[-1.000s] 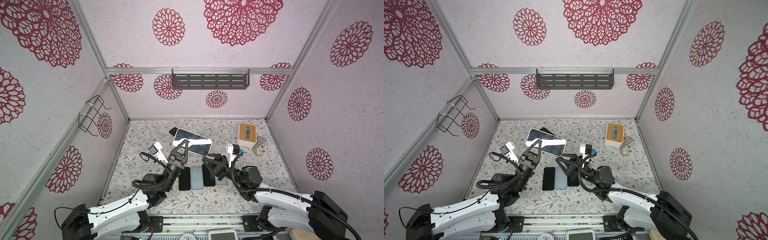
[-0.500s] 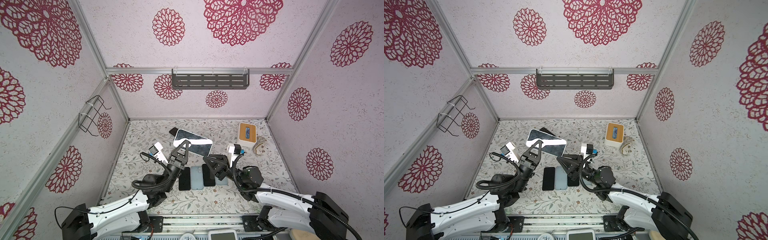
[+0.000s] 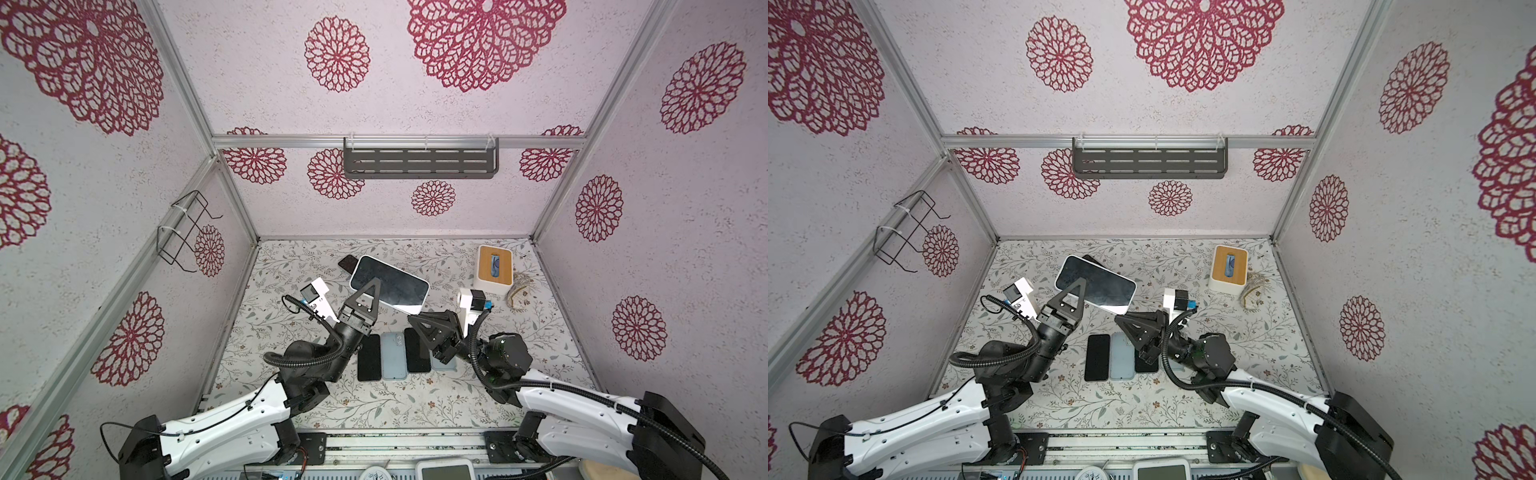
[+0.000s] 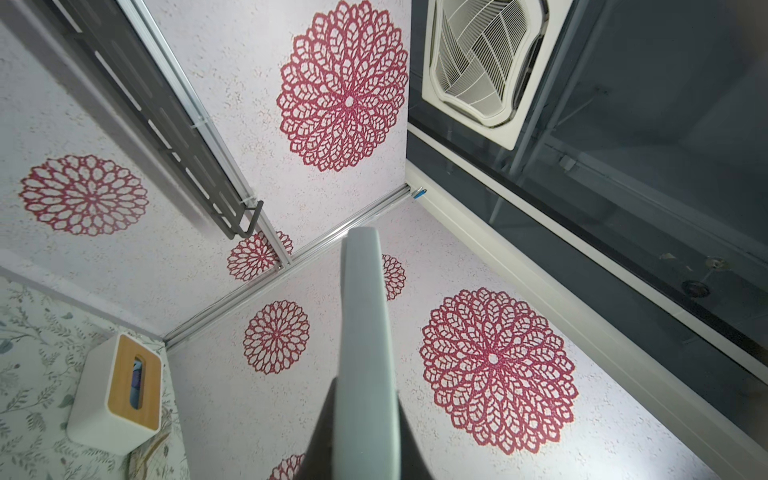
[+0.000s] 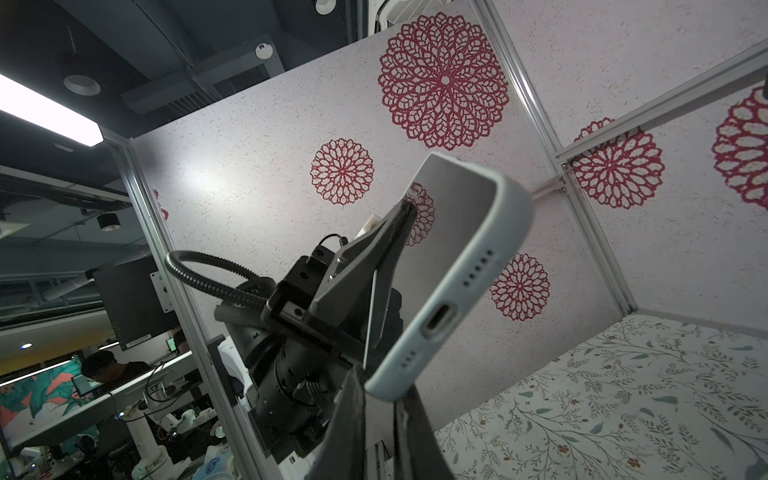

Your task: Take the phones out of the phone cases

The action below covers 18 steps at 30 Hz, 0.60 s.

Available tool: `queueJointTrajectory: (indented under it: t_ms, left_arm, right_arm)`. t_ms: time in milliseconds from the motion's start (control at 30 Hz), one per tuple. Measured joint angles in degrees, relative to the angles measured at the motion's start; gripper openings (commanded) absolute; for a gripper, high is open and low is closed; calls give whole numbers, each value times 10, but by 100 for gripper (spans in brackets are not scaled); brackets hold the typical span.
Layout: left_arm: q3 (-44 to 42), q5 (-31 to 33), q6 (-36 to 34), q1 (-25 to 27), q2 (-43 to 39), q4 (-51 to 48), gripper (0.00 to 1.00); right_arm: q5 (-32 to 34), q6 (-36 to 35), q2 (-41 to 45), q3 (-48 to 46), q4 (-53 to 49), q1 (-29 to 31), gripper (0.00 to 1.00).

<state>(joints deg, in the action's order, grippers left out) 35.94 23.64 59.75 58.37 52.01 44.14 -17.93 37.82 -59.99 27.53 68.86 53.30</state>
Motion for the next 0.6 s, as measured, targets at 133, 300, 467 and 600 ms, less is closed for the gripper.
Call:
queueJointTrajectory:
  t_ms: [133, 300, 467, 600]
  left_arm:
    - [38, -12, 13, 1, -13, -99, 0]
    - [65, -24, 15, 2, -23, -188, 0]
    - [66, -34, 18, 2, -28, -219, 0]
    - [58, -34, 13, 1, -44, -225, 0]
  right_arm:
    - [-2, -66, 39, 0, -75, 2, 0]
    - [23, -149, 68, 9, -175, 0, 0]
    - [38, -201, 82, 22, -240, -3, 11]
    - [36, -212, 96, 15, -255, -5, 32]
